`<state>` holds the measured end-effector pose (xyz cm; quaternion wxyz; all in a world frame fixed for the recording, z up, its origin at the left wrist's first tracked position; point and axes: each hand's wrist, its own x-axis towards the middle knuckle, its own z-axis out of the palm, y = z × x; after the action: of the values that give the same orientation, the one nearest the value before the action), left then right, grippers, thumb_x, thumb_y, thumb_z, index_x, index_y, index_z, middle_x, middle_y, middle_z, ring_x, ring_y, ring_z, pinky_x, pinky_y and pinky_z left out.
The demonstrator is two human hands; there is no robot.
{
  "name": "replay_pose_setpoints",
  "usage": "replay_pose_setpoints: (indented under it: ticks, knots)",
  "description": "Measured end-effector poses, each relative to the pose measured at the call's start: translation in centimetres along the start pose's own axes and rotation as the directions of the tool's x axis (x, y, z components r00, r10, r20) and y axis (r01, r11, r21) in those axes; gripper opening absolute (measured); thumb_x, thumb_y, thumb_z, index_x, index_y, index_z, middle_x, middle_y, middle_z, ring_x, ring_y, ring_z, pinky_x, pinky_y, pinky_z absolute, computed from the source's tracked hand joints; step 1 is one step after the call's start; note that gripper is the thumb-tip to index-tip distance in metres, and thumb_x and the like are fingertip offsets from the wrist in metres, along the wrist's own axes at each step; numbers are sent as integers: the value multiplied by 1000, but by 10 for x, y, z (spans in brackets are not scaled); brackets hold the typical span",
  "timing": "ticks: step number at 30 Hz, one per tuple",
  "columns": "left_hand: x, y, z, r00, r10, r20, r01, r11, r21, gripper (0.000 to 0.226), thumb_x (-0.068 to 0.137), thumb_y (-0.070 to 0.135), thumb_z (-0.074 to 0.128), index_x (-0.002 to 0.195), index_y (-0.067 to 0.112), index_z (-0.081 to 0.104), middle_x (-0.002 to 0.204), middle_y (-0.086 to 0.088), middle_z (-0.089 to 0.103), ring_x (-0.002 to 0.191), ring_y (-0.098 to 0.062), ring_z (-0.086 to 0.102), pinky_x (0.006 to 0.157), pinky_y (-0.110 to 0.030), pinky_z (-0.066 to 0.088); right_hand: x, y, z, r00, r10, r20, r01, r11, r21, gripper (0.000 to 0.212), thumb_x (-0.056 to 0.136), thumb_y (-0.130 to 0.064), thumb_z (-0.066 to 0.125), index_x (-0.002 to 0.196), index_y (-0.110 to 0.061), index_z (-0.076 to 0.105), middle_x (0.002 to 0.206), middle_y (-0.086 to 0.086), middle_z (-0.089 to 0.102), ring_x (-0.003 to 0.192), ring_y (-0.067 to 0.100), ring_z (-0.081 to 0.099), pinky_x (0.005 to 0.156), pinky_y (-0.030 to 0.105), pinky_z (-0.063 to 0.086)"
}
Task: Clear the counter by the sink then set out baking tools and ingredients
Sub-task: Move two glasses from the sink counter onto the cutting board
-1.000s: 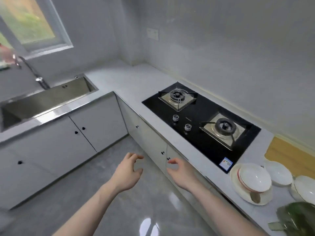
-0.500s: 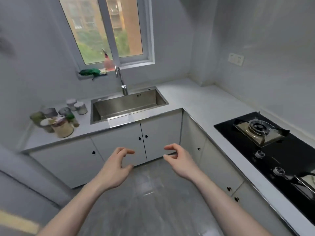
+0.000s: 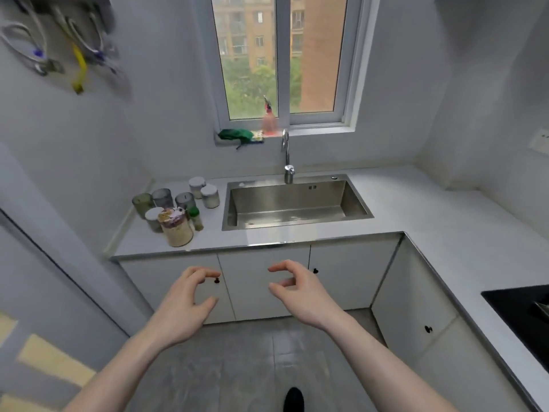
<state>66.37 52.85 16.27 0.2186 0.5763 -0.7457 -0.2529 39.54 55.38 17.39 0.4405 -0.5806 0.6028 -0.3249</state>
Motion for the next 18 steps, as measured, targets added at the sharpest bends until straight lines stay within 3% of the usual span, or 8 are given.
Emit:
replay_pose_setpoints:
  ticks: [2, 7, 10, 12, 16, 18]
  knots:
    - [23, -14, -7, 999, -36, -24, 36, 999, 5, 38, 90, 21, 69, 122, 38, 57, 128, 17, 50, 118, -7, 52, 98, -28, 40, 36, -2, 2, 1000, 5, 27, -5, 1000, 17, 30, 91, -32, 64, 120, -40, 60, 107, -5, 66, 76, -1, 59, 67, 17, 48]
    - [92, -37, -25, 993, -114, -29, 116, 992, 41, 37, 93, 27, 67, 125, 39, 55, 131, 17, 48, 120, -5, 50, 99, -29, 42, 129, -6, 3, 995, 29, 98, -34, 998, 51, 29, 89, -35, 63, 115, -47, 58, 111, -4, 66, 77, 12, 63, 64, 19, 50]
    - [144, -45, -37, 986, -157, -51, 159, 986, 45, 37, 92, 27, 67, 124, 40, 55, 129, 18, 48, 119, -4, 52, 102, -32, 44, 187, -12, -3, 991, 23, 128, -32, 997, 74, 30, 90, -33, 62, 116, -46, 58, 114, -7, 64, 82, 3, 62, 69, 20, 50]
    - [173, -46, -44, 982, -163, -90, 167, 985, 37, 38, 91, 26, 67, 124, 40, 55, 127, 18, 49, 118, -3, 52, 104, -34, 44, 222, -18, -7, 989, 9, 150, -21, 997, 76, 29, 90, -34, 61, 116, -46, 58, 112, -7, 65, 76, 2, 60, 64, 20, 50]
    - [216, -49, -54, 973, -177, -148, 181, 983, 16, 36, 92, 28, 67, 125, 38, 57, 128, 20, 49, 117, -2, 52, 102, -31, 44, 285, -29, -8, 984, -60, 170, 66, 997, -28, 29, 91, -40, 61, 120, -45, 57, 127, -20, 55, 108, -2, 59, 81, 28, 56]
    - [230, -56, -59, 968, -187, -165, 191, 982, 5, 36, 91, 29, 67, 124, 41, 57, 128, 22, 49, 117, -3, 52, 102, -33, 44, 310, -37, -6, 978, -85, 191, 94, 995, -34, 30, 92, -38, 62, 122, -41, 58, 129, -24, 51, 111, -2, 59, 81, 30, 58]
